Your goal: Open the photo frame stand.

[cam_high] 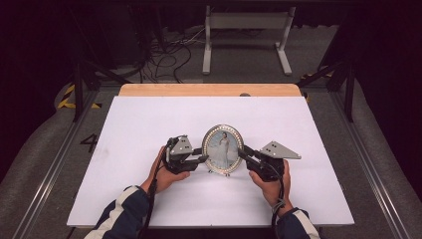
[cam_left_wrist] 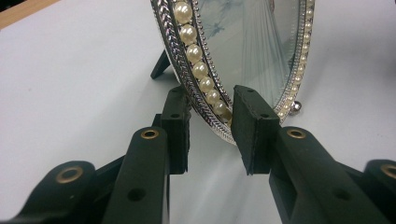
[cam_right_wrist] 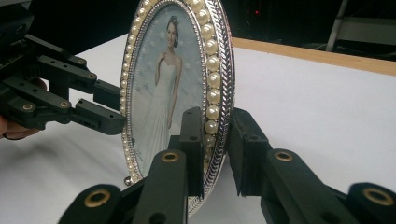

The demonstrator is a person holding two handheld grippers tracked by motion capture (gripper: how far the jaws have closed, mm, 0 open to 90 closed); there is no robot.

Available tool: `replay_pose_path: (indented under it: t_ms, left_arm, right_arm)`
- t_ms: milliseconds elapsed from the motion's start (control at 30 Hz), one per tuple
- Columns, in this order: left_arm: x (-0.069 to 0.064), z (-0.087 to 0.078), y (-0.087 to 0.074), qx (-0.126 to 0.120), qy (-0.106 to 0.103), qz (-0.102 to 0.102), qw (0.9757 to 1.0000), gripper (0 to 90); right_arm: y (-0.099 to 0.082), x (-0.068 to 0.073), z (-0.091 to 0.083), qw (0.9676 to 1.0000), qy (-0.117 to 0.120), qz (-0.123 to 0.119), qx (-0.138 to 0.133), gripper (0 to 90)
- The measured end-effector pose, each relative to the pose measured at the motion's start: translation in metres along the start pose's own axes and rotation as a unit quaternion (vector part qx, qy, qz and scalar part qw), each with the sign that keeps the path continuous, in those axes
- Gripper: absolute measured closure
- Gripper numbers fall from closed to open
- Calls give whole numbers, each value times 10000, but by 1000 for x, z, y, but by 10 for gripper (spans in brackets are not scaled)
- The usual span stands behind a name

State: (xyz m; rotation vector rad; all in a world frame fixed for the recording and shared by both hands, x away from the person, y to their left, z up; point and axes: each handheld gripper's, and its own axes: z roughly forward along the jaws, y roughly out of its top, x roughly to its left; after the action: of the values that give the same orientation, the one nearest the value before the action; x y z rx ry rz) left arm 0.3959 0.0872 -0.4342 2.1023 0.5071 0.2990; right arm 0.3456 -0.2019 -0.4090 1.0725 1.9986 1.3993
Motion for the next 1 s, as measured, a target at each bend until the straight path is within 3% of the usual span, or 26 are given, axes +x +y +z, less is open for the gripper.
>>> replay_pose_path:
  t_ms: [1000]
  left_arm:
    - [-8,-3,-7,121,129,-13,9998,709]
  right_arm:
    - [1,0,9,9997,-109,-220,45,745]
